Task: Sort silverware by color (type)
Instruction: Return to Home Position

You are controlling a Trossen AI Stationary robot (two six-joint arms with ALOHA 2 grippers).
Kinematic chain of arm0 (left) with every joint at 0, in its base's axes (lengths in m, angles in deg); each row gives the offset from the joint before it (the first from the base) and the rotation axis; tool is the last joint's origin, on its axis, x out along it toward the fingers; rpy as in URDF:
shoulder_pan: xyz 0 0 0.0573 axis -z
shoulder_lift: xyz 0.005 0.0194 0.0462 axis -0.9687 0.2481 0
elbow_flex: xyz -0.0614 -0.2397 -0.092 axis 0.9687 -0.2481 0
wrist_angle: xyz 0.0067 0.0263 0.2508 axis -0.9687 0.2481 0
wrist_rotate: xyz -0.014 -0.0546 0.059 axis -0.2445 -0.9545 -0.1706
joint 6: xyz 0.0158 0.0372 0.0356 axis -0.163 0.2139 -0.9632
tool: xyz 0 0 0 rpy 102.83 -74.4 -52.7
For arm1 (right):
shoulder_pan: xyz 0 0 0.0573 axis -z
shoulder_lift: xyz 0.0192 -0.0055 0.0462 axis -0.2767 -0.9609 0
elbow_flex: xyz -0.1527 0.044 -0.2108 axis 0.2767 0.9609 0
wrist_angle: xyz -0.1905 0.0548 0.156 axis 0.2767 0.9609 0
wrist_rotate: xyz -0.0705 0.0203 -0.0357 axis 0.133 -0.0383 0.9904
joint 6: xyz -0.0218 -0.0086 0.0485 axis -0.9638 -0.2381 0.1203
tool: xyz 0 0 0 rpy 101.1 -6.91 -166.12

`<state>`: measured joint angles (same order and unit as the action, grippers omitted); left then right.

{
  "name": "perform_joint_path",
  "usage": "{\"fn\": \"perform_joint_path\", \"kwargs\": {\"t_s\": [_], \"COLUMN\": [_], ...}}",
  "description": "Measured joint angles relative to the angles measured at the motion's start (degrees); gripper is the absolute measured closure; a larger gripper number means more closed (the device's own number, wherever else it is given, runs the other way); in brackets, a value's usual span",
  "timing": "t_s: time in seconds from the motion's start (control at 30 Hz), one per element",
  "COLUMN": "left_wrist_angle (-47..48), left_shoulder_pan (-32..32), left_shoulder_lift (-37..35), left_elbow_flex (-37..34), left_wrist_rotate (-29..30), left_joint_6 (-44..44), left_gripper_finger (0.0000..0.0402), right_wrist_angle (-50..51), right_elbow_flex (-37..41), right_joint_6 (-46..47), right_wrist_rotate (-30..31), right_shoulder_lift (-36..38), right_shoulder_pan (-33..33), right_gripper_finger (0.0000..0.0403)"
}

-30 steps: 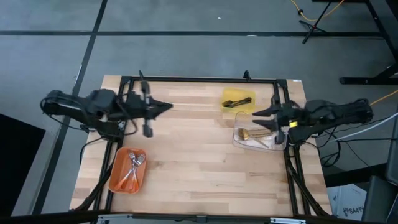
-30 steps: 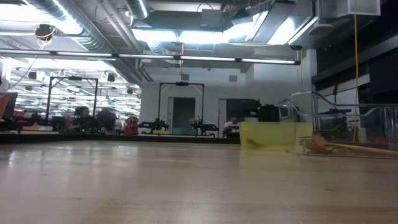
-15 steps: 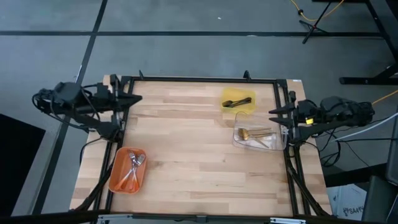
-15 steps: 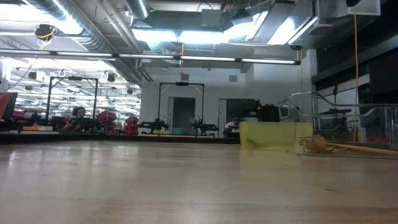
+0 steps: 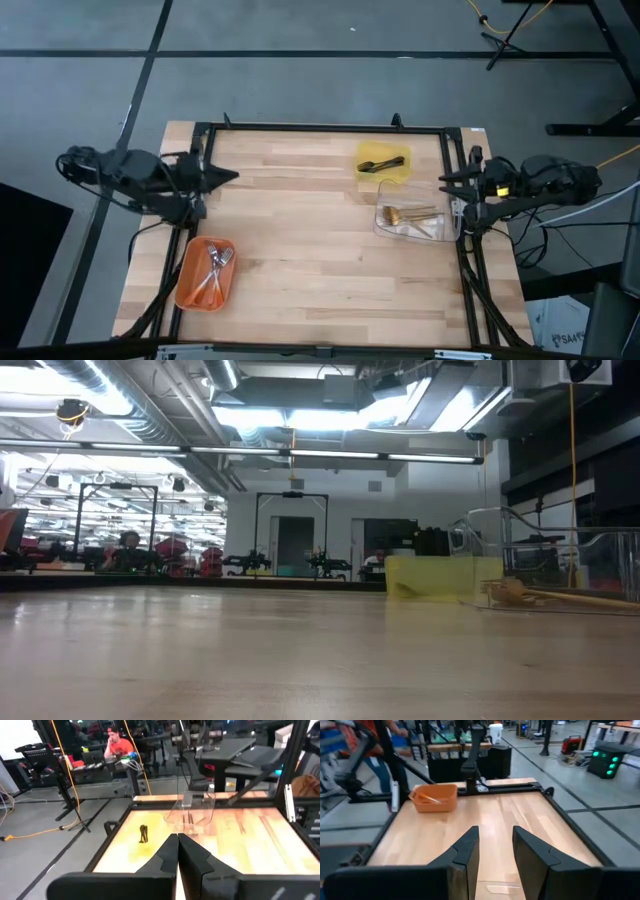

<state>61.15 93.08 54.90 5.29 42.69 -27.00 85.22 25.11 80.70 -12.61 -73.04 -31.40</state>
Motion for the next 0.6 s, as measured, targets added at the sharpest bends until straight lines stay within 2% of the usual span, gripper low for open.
{"fn": "perform_joint_path", "kwargs": {"t_s": [0.27,0.6], "left_wrist_angle": [-10.4,-24.1], "left_shoulder_pan": [0.0,-0.1], "left_shoulder_lift": [-8.5,-18.1], "left_elbow_flex": [-14.4,-29.7], "left_wrist_rotate": [0.1,0.1], "left_joint_6": [-0.2,-1.7], "left_gripper_finger": [0.0398,0.0398], "right_wrist_angle": [-1.7,-12.3], "right_elbow_flex": [4.2,16.0], "right_joint_6": [1.6,-0.1], "right_wrist_rotate": [-2.2,-2.2], "right_shoulder_lift": [5.1,12.3], "right_shoulder_pan": [0.0,0.0], "right_gripper_finger": [0.0295,0.0295]}}
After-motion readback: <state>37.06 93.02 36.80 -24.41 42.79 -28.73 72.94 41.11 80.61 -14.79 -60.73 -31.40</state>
